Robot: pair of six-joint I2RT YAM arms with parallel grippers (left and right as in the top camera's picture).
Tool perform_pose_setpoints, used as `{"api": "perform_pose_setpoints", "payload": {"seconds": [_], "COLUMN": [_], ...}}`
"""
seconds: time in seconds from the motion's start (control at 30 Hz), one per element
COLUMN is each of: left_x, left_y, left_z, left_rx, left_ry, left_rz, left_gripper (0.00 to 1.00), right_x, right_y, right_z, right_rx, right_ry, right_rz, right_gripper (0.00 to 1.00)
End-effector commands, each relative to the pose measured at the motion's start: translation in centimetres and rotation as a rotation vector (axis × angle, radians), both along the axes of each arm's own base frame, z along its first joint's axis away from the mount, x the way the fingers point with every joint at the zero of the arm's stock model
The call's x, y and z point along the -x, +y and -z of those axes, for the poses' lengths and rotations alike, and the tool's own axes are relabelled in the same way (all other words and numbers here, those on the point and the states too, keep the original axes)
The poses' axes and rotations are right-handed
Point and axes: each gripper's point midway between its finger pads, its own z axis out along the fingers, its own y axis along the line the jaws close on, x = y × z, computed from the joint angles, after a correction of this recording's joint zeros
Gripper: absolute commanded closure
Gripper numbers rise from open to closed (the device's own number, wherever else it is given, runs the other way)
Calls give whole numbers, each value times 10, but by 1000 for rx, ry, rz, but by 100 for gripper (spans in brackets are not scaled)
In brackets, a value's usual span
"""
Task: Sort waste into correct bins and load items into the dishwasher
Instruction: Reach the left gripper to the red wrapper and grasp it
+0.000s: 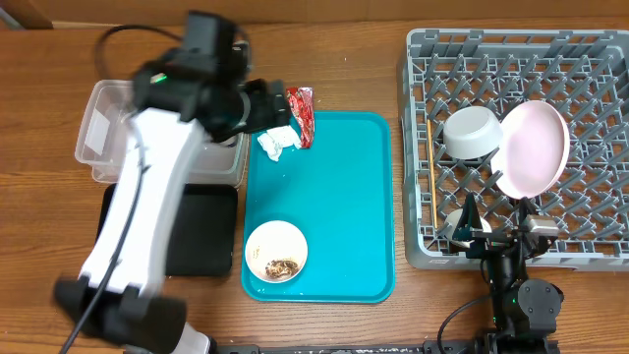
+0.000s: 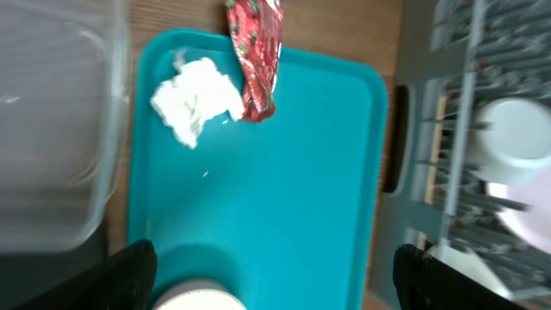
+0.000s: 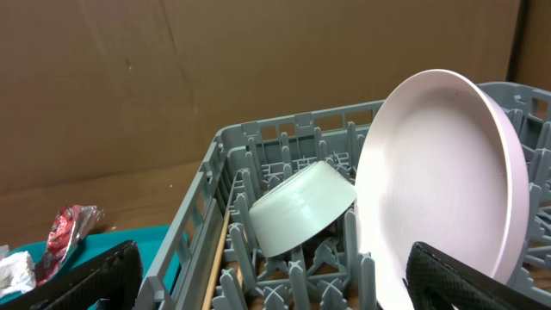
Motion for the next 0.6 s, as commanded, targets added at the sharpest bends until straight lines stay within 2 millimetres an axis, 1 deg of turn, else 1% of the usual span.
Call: {"api": "perform_pose_setpoints", "payload": {"seconds": [0.0,0.1,0.2,0.27,0.37,0.43,0.57], "left_x": [-16,-35,-53,-62,-76,-84,-99], "left_y": [-20,-35,-40,-44,-52,-56,-63], "left_z": [43,82,118,138,164,174,180], "left_rx": [-123,-229,-343,-370,-363,-352,-321], "left_ry": [21,17,-1,-5,-10,-23,-66], "left_rz": [71,89,85,85,75,61,28], "left_gripper": [12,14,13,14,21,24,27], "right_x": [0,0,0,0,0,0,0], "right_y": [-1,-1,-1,-1,-1,-1,-1], "right_z": [2,2,2,2,2,2,2], "right_rx": [1,1,1,1,1,1,1], "right_ry": [-2,-2,-2,-1,-2,-2,-2], "right_rz": [3,3,3,3,3,3,3], "right_gripper": [0,0,0,0,0,0,0]}}
